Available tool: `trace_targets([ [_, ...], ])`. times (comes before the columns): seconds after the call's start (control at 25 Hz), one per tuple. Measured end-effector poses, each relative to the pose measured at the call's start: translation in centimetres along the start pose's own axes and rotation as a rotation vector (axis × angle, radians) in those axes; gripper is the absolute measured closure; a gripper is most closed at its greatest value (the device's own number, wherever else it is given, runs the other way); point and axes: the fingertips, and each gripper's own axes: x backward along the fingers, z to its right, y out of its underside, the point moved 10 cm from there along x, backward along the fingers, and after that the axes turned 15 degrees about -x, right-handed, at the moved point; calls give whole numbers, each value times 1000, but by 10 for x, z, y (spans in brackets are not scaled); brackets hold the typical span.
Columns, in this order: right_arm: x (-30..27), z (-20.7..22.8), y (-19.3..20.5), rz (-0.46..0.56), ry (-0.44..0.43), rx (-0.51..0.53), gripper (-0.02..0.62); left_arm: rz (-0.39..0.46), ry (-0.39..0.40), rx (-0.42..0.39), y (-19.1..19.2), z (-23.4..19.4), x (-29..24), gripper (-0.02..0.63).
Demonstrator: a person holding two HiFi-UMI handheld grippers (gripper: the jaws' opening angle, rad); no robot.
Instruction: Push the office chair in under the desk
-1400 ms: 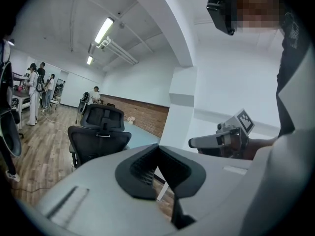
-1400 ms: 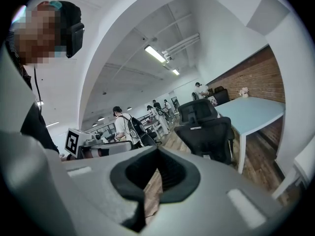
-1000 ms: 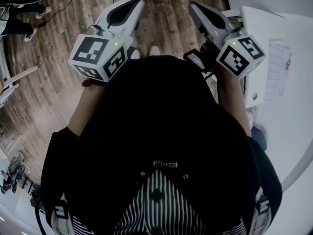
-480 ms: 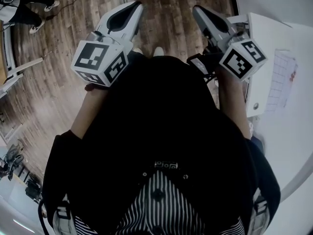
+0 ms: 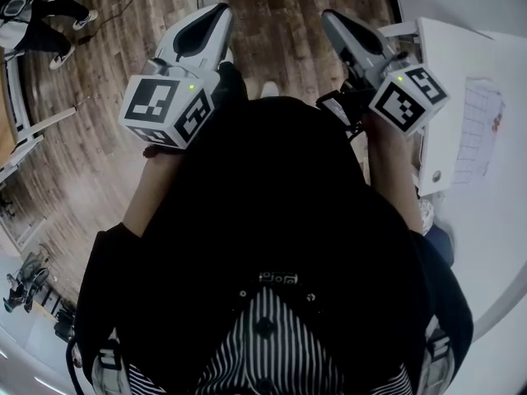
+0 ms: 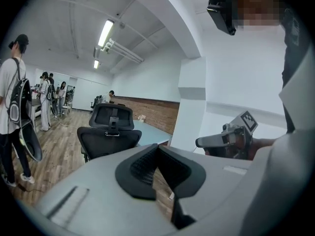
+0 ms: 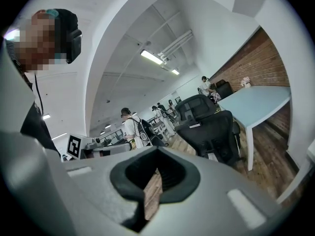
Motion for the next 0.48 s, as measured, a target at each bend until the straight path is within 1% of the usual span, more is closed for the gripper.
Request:
trace_targets([
  [0.2, -11, 17, -17, 21, 14, -16, 595, 26, 40, -26, -5, -4, -37, 604],
  [0.4, -43, 31, -49, 17, 41, -21, 595, 27, 61, -4, -14, -43, -69, 604],
  [0.48, -57, 32, -58, 25, 43, -15, 595, 33, 63, -12, -15, -59, -75, 604],
])
